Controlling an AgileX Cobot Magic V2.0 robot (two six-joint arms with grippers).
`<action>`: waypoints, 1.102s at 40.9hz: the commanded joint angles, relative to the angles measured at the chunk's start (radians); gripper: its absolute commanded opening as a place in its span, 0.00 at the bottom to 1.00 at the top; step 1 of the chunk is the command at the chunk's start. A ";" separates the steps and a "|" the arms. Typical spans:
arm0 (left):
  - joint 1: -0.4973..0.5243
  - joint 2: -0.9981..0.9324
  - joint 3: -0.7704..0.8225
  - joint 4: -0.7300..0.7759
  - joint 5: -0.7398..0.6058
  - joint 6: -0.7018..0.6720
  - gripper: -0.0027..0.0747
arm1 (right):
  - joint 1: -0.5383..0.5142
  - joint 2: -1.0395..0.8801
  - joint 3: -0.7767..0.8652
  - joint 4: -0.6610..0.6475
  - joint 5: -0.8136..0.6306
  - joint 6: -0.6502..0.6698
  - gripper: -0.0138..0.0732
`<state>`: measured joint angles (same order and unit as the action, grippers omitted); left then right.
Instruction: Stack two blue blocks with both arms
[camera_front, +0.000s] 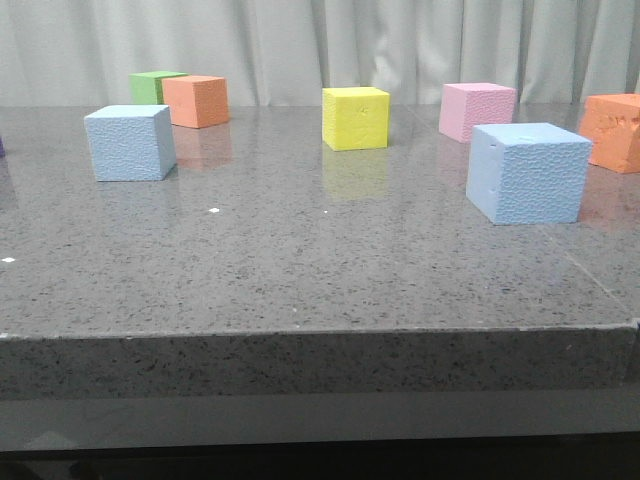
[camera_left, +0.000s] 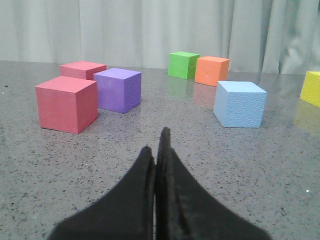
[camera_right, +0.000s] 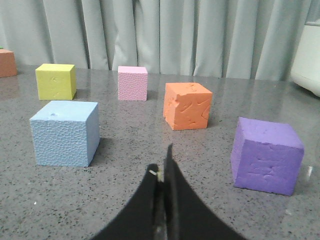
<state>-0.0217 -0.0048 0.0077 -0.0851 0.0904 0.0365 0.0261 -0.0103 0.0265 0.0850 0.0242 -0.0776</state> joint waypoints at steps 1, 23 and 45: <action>0.002 -0.017 0.000 -0.007 -0.085 -0.009 0.01 | 0.000 -0.018 -0.005 -0.003 -0.089 -0.009 0.08; 0.002 -0.017 0.000 -0.007 -0.085 -0.009 0.01 | 0.000 -0.018 -0.005 -0.003 -0.089 -0.009 0.08; 0.002 -0.017 0.000 -0.007 -0.136 -0.009 0.01 | 0.000 -0.018 -0.005 -0.003 -0.125 -0.009 0.08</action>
<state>-0.0217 -0.0048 0.0077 -0.0851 0.0465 0.0365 0.0261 -0.0103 0.0280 0.0850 0.0000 -0.0776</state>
